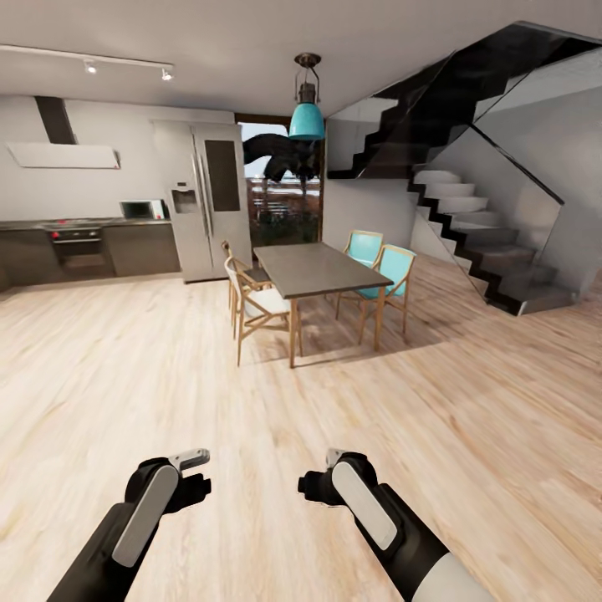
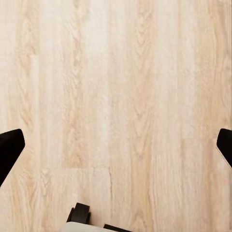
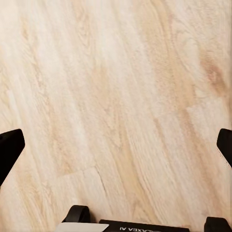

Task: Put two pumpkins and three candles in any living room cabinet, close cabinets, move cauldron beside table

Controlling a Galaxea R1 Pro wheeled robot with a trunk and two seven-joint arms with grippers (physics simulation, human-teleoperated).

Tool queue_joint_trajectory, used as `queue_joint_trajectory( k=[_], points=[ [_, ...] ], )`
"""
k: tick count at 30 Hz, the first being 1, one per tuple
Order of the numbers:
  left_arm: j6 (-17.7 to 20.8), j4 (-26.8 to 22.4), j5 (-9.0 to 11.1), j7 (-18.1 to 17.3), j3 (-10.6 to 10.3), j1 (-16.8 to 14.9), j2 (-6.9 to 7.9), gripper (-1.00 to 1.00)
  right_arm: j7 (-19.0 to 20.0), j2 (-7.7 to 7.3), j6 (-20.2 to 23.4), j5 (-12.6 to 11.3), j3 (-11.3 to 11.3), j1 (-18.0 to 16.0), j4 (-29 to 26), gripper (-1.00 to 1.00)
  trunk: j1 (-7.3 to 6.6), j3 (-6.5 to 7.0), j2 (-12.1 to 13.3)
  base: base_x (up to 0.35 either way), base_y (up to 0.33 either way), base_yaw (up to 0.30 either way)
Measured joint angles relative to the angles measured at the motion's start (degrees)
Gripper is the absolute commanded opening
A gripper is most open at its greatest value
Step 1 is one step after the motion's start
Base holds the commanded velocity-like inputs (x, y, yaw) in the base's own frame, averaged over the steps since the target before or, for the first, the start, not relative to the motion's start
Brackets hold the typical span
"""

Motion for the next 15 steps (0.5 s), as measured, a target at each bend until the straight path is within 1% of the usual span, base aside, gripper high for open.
queue_joint_trajectory(
  k=[4,15],
  points=[
    [0.01,0.0,-0.01,0.0,-0.07,0.01,-0.15,1.0,-0.05,0.03,-0.01,-0.01,0.08,-0.01,-0.01,1.0,0.0,0.0,0.0,0.334,0.0,-0.033],
    [0.0,-0.02,-0.01,0.0,-0.1,0.01,-0.1,1.0,-0.08,0.13,-0.01,-0.01,0.1,-0.01,-0.01,1.0,0.0,0.0,0.0,0.334,0.0,-0.002]
  ],
)
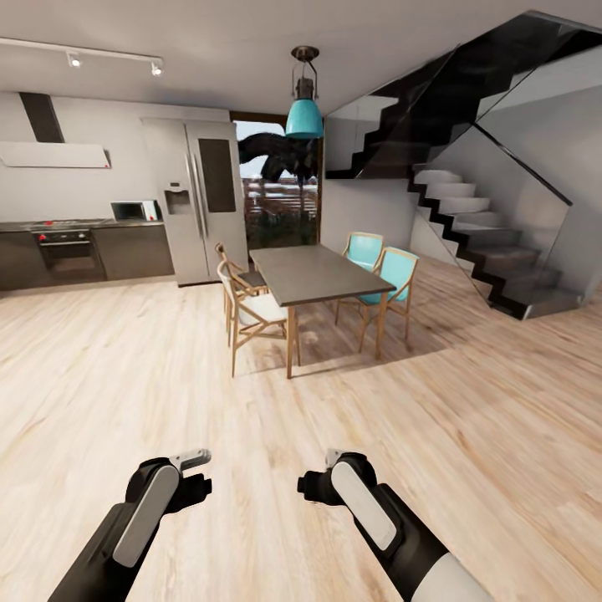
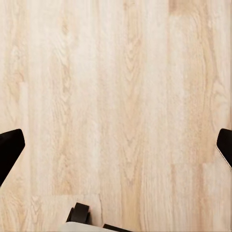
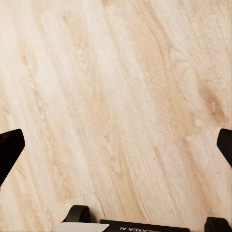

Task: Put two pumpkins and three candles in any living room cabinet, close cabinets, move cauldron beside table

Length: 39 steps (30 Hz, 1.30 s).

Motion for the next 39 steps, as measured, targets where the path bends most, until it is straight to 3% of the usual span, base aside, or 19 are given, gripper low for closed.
queue_joint_trajectory(
  k=[39],
  points=[
    [0.0,0.04,0.01,0.0,-0.09,0.0,-0.07,1.0,0.0,-0.04,0.0,0.0,0.0,0.0,0.0,1.0,0.0,0.0,0.0,0.334,0.0,0.0]
  ],
)
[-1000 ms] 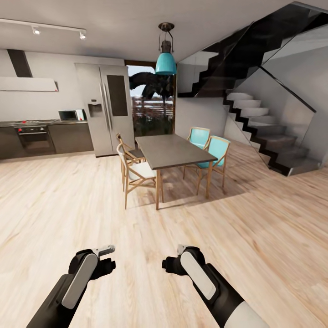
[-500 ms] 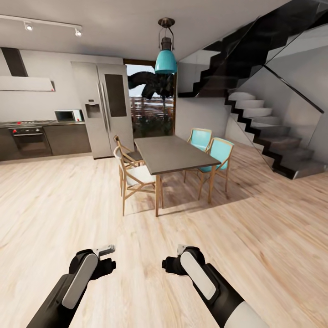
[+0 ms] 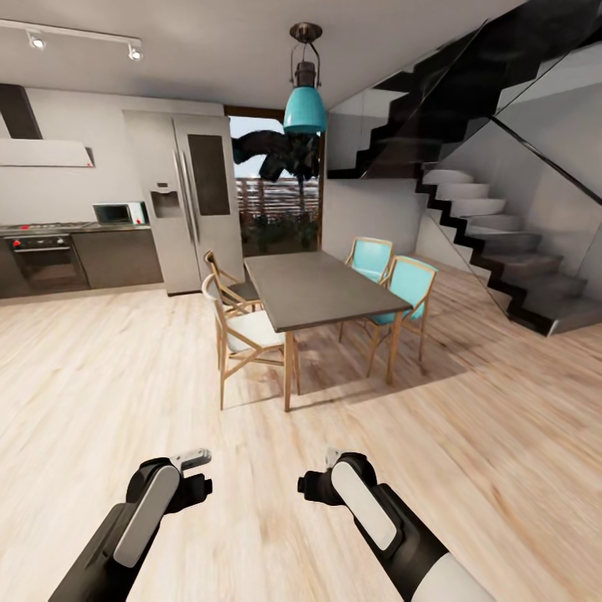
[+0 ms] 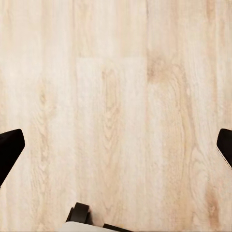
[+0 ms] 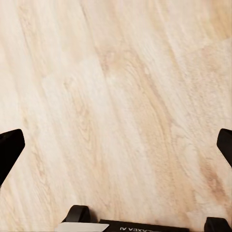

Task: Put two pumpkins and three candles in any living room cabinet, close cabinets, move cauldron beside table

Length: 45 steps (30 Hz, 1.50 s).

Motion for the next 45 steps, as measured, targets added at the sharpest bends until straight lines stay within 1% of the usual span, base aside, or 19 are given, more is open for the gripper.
queue_joint_trajectory(
  k=[14,17,45],
  points=[
    [0.01,-0.01,-0.01,0.0,0.0,0.0,0.13,1.0,0.07,-0.01,-0.01,0.0,-0.05,0.0,0.0,1.0,0.0,0.0,0.0,0.334,0.067,-0.002],
    [0.0,-0.02,-0.01,0.0,-0.01,-0.01,0.08,1.0,0.02,-0.01,0.04,0.0,-0.07,0.01,-0.01,1.0,0.01,0.0,0.0,0.252,0.054,-0.144],
    [-0.01,-0.04,-0.2,0.09,0.18,0.02,0.17,1.0,0.1,-0.07,0.02,-0.08,-0.16,0.01,0.06,1.0,0.03,0.0,0.0,0.013,0.003,-0.271]
  ],
)
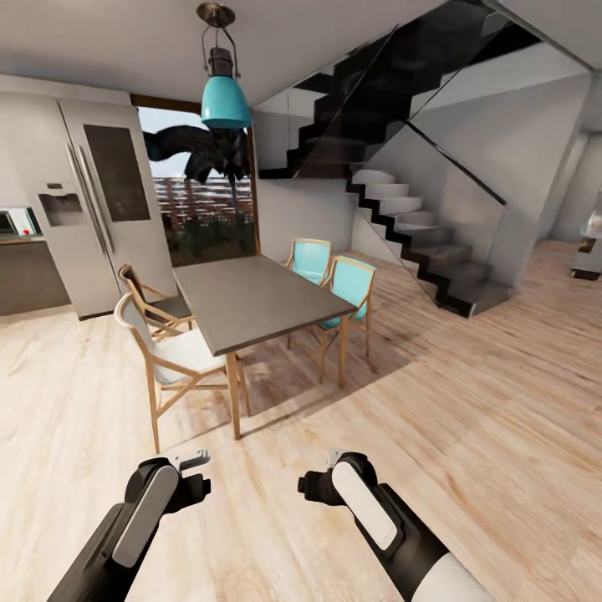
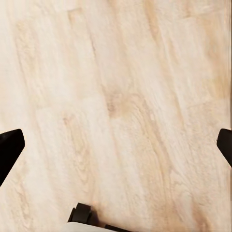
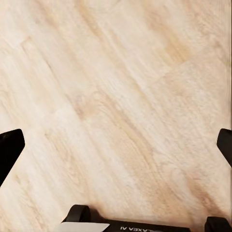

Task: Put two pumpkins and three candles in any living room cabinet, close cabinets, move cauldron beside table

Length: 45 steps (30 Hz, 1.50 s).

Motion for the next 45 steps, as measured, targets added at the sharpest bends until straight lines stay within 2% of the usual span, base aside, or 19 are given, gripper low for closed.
queue_joint_trajectory(
  k=[8,10,11,12,13,14,15,16,18,19,21,24,27,28,31,34,36,39,45],
  points=[
    [0.0,0.03,0.09,-0.06,0.06,0.04,0.06,1.0,-0.08,-0.25,-0.01,0.01,-0.12,0.0,0.05,1.0,0.0,0.0,0.0,0.0,0.0,-0.278],
    [0.0,0.06,0.17,-0.15,0.16,0.01,0.15,1.0,-0.04,-0.69,0.02,0.03,-1.65,0.0,0.07,1.0,0.0,0.0,0.0,0.0,0.0,-0.279],
    [0.01,0.08,0.2,-0.16,0.24,0.0,0.23,1.0,0.03,-0.92,0.09,0.09,-3.42,-0.01,0.08,1.0,0.0,0.0,0.0,0.0,0.0,-0.279],
    [-0.01,0.81,0.19,-0.16,0.46,-0.07,0.38,1.0,0.12,-1.09,0.3,0.13,-6.43,-0.01,0.04,1.0,0.0,0.0,0.0,0.0,0.0,-0.279],
    [-0.03,2.04,0.17,-0.53,0.86,-0.31,0.52,1.0,0.17,-1.15,0.42,0.04,-8.33,-0.01,0.03,1.0,0.0,0.0,0.0,0.0,0.0,-0.279],
    [-0.03,4.53,0.12,-2.23,1.68,-1.16,0.97,1.0,0.16,-1.3,0.59,0.08,-10.29,-0.01,0.02,1.0,0.0,0.0,0.0,0.0,0.0,-0.279],
    [-0.07,5.56,0.16,-3.24,1.96,-1.53,1.19,1.0,0.15,-1.32,0.6,0.03,-10.76,-0.01,0.01,1.0,0.0,0.0,0.0,0.0,0.0,-0.279],
    [-0.3,9.11,-0.18,-7.01,2.46,-2.56,1.85,1.0,0.11,-1.41,0.54,0.12,-11.59,-0.01,0.1,1.0,0.0,0.0,0.0,0.0,0.0,-0.279],
    [-0.69,14.65,-0.87,-12.16,2.74,-4.29,2.4,1.0,0.12,-1.63,0.15,0.4,-12.11,0.04,0.83,1.0,0.0,0.0,0.0,0.0,0.0,-0.279],
    [-0.81,15.9,-1.03,-13.19,2.77,-4.81,2.48,1.0,0.15,-1.8,-0.02,0.46,-12.17,0.05,1.36,1.0,0.0,0.0,0.0,0.0,0.0,-0.279],
    [-1.77,19.35,-1.62,-15.59,2.73,-6.19,2.67,1.0,0.33,-3.06,-1.25,0.83,-12.33,0.07,4.3,1.0,0.0,0.0,0.0,0.0,0.0,-0.279],
    [-5.32,22.67,-3.26,-17.04,2.55,-6.85,2.85,1.0,1.33,-4.5,-4.84,0.95,-12.32,0.08,7.96,1.0,0.0,0.0,0.0,0.0,0.0,-0.279],
    [-11.05,29.05,-6.64,-17.83,2.6,-7.08,2.77,1.0,3.82,-5.83,-10.32,0.81,-12.24,0.42,11.52,1.0,0.0,-0.01,0.0,0.0,0.0,-0.279],
    [-12.1,30.17,-7.15,-17.89,2.6,-7.1,2.72,1.0,4.19,-6.0,-11.01,0.73,-12.23,0.56,11.99,1.0,0.0,0.0,0.0,0.0,0.0,-0.278],
    [-18.94,35.88,-8.97,-18.92,2.52,-7.15,2.44,1.0,5.43,-6.53,-13.19,0.77,-12.31,1.05,14.0,1.0,0.0,0.0,0.0,0.0,0.0,-0.269],
    [-24.02,40.97,-10.55,-23.59,2.03,-7.17,2.57,1.0,5.76,-6.68,-14.11,0.85,-12.28,1.5,15.24,1.0,0.0,-0.04,0.0,0.0,0.0,-0.261],
    [-26.37,44.48,-13.09,-26.84,1.84,-7.23,2.43,1.0,5.85,-6.71,-15.21,1.54,-12.27,1.73,15.88,1.0,0.0,-0.09,0.0,0.0,0.0,-0.26],
    [-29.96,46.66,-15.64,-28.22,1.78,-7.25,2.04,1.0,5.88,-6.73,-15.87,2.86,-12.28,1.81,16.25,1.0,0.0,-0.2,0.0,0.0,0.0,-0.257],
    [-33.03,47.6,-16.84,-28.93,1.76,-7.2,2.0,1.0,5.96,-6.73,-16.52,3.46,-12.28,1.91,16.98,1.0,0.0,-0.49,0.0,0.0,0.0,-0.24]
  ],
)
